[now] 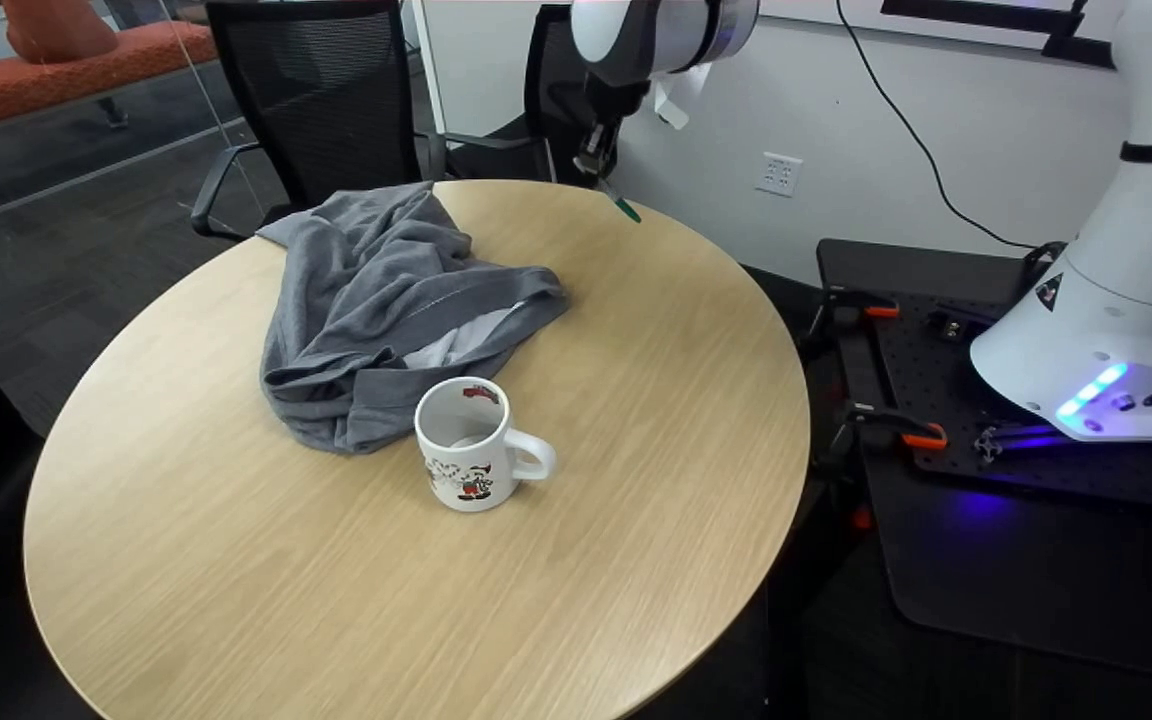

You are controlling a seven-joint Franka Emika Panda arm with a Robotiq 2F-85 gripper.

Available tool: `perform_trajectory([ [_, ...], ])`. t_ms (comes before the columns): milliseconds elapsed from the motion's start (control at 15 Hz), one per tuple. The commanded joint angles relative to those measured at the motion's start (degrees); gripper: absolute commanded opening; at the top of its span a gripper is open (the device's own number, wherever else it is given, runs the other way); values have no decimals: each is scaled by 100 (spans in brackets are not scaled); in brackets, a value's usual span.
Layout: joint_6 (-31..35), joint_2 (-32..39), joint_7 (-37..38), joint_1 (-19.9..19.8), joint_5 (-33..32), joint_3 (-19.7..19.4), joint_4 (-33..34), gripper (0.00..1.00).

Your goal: Pick the marker from the cup and put it on the table

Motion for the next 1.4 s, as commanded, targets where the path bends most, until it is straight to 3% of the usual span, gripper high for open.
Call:
perform_trajectory([
  [0,-922,315,764,519,-715,-674,602,3],
  [67,-842,-10,1390,97,-1596,-269,650,3],
  [400,-1037,-180,3327,-602,-4046,410,1089,3],
  [600,-1252,-236,4020,-1210,-5007,1025,1285,3],
  [1067,-1925,-107,4202,-2870,-5604,2748,1697,3],
  [1333,-2261,76,4153,-3462,-5583,3362,1884,3],
])
